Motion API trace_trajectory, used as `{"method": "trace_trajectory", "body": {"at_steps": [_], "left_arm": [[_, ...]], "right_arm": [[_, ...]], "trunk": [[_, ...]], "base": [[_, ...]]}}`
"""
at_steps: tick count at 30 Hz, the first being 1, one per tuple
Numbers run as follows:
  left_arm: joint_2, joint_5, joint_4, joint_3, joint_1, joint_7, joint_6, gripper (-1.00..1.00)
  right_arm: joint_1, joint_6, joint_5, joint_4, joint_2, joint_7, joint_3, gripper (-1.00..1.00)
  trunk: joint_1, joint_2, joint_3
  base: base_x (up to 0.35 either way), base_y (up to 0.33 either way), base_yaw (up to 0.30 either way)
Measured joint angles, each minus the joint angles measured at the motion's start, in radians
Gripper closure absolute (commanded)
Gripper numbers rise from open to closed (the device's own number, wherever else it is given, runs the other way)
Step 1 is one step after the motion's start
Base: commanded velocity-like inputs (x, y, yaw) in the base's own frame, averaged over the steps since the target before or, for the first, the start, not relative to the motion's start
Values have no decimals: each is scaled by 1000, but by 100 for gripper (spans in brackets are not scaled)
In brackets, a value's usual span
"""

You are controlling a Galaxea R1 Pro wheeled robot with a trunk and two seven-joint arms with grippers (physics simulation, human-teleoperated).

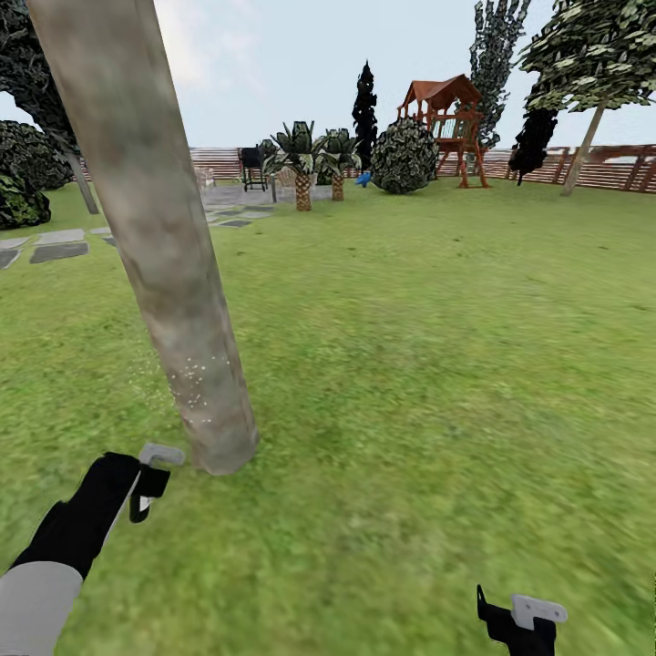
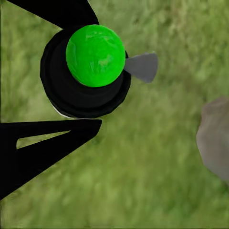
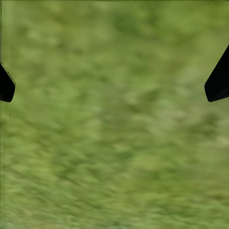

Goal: In the garden, pick up the pesticide atomizer on the floor and spray pesticide onto both trees until each tree trunk is fully covered.

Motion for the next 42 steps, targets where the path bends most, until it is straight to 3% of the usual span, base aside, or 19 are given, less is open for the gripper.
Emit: {"method": "trace_trajectory", "body": {"at_steps": [3,5,11,13,15,18,19,20,23,42], "left_arm": [[-1,17,33,0,0,31,-2,100],[-9,37,67,-1,1,38,-42,100],[-25,33,94,1,0,61,-68,100],[-25,32,96,25,1,88,-68,100],[-26,34,123,72,1,105,-70,100],[-31,41,148,80,1,108,-71,100],[-39,43,154,80,2,108,-72,100],[-63,45,161,79,2,108,-74,100],[-76,33,162,78,2,109,-74,100],[-77,34,160,86,2,112,-76,100]], "right_arm": [[0,0,0,0,0,0,0,-100],[0,0,0,0,0,0,0,-100],[0,0,0,0,2,0,0,-100],[0,0,0,0,2,0,0,-100],[0,0,0,0,2,0,0,-100],[0,0,0,0,2,0,0,-100],[0,0,0,0,2,0,0,-100],[0,0,0,0,1,0,0,-100],[0,0,0,0,2,0,0,-100],[0,0,0,0,2,0,0,-100]], "trunk": [[0,0,0],[0,0,0],[0,0,0],[0,0,0],[0,0,0],[0,0,0],[0,0,0],[0,0,0],[0,0,0],[0,0,0]], "base": [[143,-234,26],[145,-241,199],[142,-243,267],[116,-253,209],[24,-270,39],[4,-274,7],[0,-275,0],[0,-275,0],[0,-275,10],[142,-262,209]]}}
